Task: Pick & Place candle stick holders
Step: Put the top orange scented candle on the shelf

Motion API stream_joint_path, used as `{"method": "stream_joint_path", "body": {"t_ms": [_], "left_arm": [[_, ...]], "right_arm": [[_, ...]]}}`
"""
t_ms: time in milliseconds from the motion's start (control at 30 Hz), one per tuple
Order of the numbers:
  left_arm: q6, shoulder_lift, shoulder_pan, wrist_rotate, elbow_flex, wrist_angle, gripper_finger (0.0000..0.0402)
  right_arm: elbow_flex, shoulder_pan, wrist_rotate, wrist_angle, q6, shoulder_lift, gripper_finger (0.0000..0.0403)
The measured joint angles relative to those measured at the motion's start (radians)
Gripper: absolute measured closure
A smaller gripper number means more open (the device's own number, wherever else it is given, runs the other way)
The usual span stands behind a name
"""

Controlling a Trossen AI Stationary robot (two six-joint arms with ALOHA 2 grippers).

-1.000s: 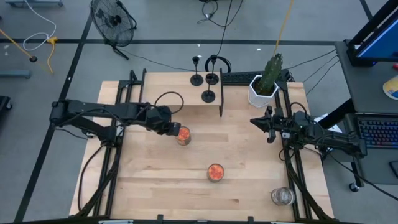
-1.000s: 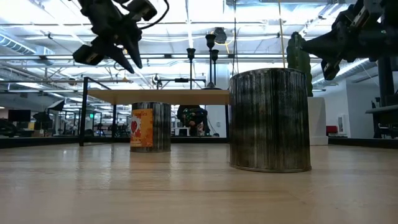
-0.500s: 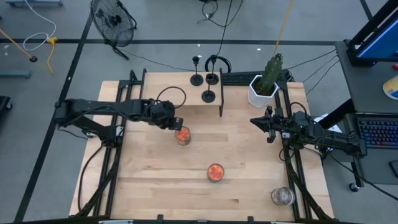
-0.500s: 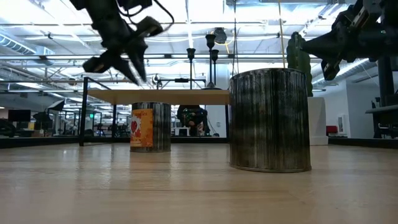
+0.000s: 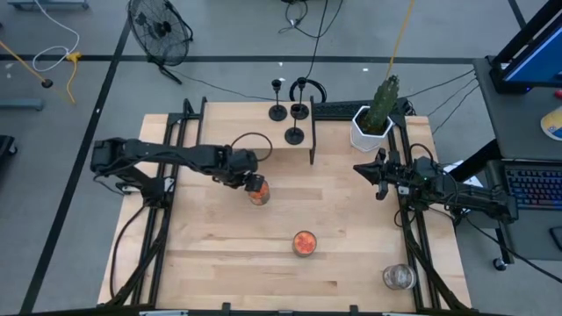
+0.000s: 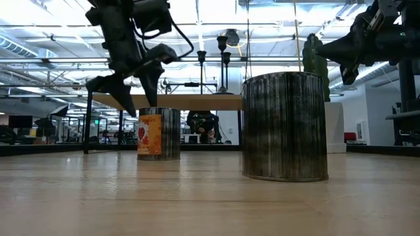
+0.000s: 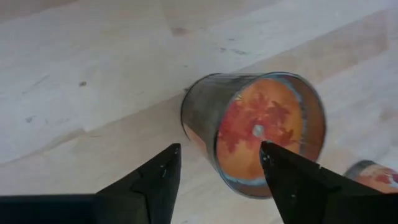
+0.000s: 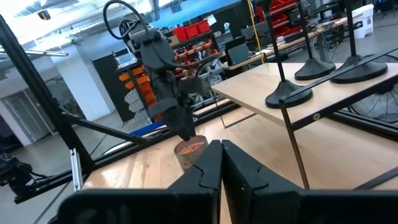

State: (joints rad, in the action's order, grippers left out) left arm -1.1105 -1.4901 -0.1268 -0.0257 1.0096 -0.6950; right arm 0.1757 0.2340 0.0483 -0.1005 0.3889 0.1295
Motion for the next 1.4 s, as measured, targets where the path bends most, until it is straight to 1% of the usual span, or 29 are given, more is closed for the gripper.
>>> {"method": "stream_joint_path", "body": {"t_ms": [333,500,800,867,1133,1233,1400], "left_arm": [[0.008,-0.015,-0.031,0.001,0.0,-0.019,0.0169],[0.008,-0.015,-0.028,0.03,0.0,-0.017,0.0169],[0.009,-0.016,-0.025,0.023,0.0,-0.008,0.0169],[0.009,-0.034,-0.021,0.022,0.0,-0.003,0.0169],[-0.003,-0.12,-0.021,-0.067,0.004,0.042,0.017],[0.013,-0.123,-0.021,-0.075,0.003,0.071,0.0186],[0.011,-0.124,-0.021,-0.055,0.002,0.084,0.025]], "right_arm": [[0.0,0.0,0.0,0.0,0.0,0.0,0.0403],[0.0,0.0,0.0,0.0,0.0,0.0,0.0403],[0.0,0.0,0.0,0.0,0.0,0.0,0.0403],[0.0,0.0,0.0,0.0,0.0,0.0,0.0403],[0.0,0.0,0.0,0.0,-0.006,0.0,0.0403],[0.0,0.0,0.0,0.0,-0.005,0.0,0.0403],[0.0,0.0,0.0,0.0,0.007,0.0,0.0403]]}}
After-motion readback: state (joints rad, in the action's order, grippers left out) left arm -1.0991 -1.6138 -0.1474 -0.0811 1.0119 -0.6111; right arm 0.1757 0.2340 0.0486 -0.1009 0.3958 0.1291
